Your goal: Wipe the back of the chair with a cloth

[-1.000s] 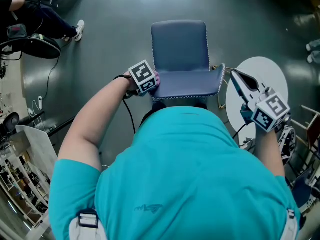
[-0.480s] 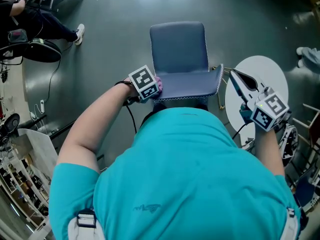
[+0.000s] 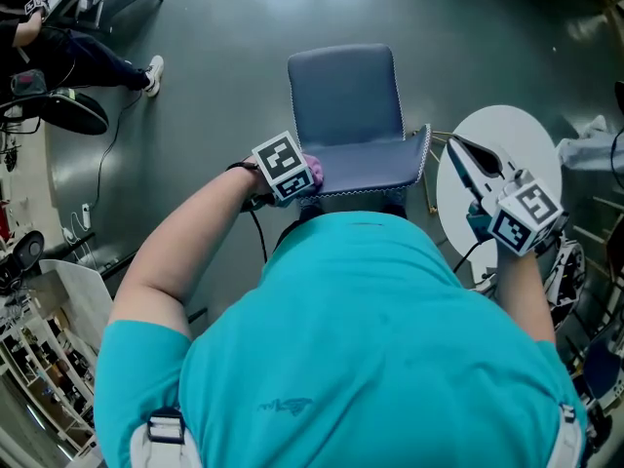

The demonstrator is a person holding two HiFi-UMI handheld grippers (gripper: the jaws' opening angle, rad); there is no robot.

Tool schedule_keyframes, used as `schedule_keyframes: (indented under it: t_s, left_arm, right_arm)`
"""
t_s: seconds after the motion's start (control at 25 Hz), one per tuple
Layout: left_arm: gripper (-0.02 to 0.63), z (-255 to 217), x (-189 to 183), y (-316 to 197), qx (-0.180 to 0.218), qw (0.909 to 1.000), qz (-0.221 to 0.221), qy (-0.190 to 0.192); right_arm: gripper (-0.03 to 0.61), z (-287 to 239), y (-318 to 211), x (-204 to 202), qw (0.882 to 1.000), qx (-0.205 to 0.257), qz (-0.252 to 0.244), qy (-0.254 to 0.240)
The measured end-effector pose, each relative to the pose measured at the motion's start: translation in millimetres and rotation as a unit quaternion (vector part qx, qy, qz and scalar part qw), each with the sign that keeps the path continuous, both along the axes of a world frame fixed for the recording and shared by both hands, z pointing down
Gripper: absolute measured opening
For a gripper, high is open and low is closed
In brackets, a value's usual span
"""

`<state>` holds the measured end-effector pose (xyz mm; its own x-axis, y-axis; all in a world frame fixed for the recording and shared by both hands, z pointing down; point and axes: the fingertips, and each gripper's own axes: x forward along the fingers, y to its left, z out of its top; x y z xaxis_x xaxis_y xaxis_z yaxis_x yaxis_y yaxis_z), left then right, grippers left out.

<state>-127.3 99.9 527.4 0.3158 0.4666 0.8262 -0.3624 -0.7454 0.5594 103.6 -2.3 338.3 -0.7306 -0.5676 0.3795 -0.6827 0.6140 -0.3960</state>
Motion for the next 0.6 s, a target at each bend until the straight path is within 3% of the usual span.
schedule_keyframes:
  t_s: [0.6]
  left_arm:
    - [0.058,-6.1,43.4,-1.4,-0.001,0.9984,0.05,0.025]
  right_arm:
    - [-0.008,2.5,-1.7,22.0,1.0,-0.003,0.024,-0.004]
